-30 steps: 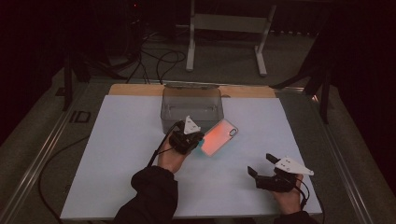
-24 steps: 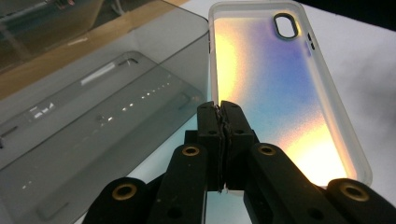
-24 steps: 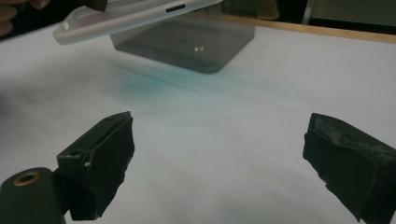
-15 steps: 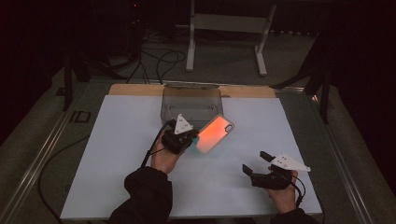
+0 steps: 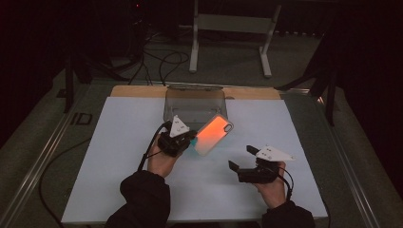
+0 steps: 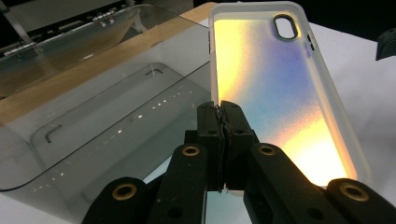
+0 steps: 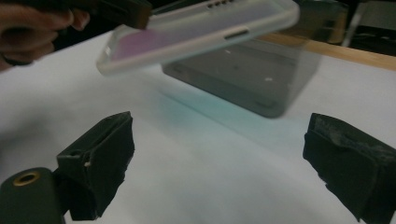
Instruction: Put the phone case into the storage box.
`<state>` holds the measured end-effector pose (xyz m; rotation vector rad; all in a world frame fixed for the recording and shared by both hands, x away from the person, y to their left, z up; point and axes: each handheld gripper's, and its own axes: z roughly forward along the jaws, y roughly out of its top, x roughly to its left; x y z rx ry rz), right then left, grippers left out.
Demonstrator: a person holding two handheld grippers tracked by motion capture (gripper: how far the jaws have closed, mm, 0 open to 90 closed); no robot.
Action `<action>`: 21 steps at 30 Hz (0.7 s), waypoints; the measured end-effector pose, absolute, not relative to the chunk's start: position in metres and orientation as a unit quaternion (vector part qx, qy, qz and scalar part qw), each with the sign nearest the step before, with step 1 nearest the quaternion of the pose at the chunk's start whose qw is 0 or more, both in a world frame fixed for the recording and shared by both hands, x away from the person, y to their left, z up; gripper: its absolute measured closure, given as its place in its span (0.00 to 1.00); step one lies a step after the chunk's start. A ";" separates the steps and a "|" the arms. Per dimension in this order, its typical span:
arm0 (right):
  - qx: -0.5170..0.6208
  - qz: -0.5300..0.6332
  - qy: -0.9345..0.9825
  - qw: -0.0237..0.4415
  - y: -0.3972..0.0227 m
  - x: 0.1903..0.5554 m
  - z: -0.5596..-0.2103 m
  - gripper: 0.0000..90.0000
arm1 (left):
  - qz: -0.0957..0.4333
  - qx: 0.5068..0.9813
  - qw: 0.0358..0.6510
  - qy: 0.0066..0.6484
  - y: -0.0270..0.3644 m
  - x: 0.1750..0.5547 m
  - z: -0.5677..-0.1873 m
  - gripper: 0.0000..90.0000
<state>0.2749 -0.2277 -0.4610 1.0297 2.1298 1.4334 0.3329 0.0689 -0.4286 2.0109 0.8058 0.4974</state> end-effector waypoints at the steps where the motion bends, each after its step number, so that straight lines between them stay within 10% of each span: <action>1: 0.366 0.511 0.756 0.183 -0.224 0.276 -0.459 0.10 | 0.202 0.811 0.443 0.325 0.070 0.332 -0.428 0.99; 21: 0.369 0.537 0.752 0.101 -0.176 0.306 -0.435 0.08 | 0.216 0.800 0.463 0.316 0.078 0.320 -0.425 0.99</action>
